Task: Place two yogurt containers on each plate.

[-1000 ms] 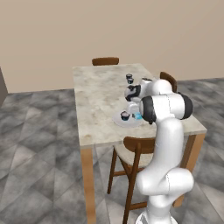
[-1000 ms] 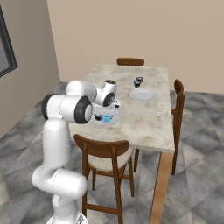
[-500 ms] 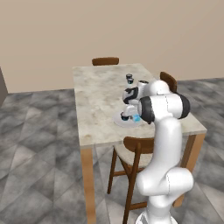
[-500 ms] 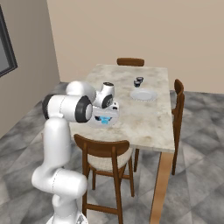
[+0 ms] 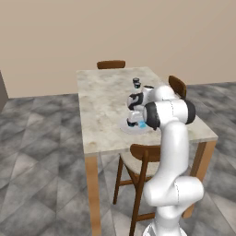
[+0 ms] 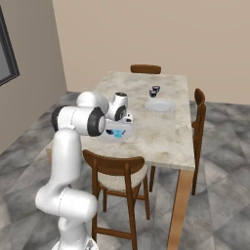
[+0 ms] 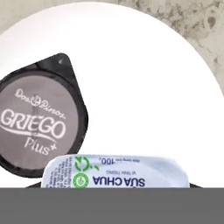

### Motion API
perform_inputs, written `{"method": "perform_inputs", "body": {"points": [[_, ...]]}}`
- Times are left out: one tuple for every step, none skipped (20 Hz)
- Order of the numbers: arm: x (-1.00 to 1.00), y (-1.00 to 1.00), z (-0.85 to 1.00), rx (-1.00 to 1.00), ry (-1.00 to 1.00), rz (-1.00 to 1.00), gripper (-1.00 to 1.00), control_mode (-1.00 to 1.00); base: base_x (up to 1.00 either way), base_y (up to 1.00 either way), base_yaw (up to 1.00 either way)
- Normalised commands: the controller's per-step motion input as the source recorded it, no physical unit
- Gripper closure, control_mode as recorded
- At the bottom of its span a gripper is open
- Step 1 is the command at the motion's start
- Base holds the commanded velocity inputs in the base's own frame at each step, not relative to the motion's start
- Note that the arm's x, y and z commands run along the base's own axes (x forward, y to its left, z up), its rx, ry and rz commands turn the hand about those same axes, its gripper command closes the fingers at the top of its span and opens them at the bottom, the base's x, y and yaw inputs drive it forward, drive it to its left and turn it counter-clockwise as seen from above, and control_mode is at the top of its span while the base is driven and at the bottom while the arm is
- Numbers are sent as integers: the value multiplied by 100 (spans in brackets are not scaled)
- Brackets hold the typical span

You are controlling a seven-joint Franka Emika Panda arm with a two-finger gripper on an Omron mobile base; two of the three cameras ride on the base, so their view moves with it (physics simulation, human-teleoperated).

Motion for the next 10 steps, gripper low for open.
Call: {"method": "perform_inputs", "body": {"points": [[-2, 4, -19, -10, 9, 0, -100, -100, 0, 0, 0], [0, 8, -1, -12, 5, 0, -100, -100, 0, 0, 0], [0, 5, 0, -9, 2, 0, -100, -100, 0, 0, 0], [0, 0, 11, -3, 0, 0, -100, -100, 0, 0, 0], [0, 0, 11, 0, 0, 0, -100, -100, 0, 0, 0], [0, -2, 16, 0, 0, 0, -100, -100, 0, 0, 0], [0, 0, 20, 0, 0, 0, -100, -100, 0, 0, 0], [0, 0, 26, 0, 0, 0, -100, -100, 0, 0, 0], [0, 0, 22, 0, 0, 0, -100, -100, 0, 0, 0], [-8, 0, 21, 0, 0, 0, -100, -100, 0, 0, 0]]}}
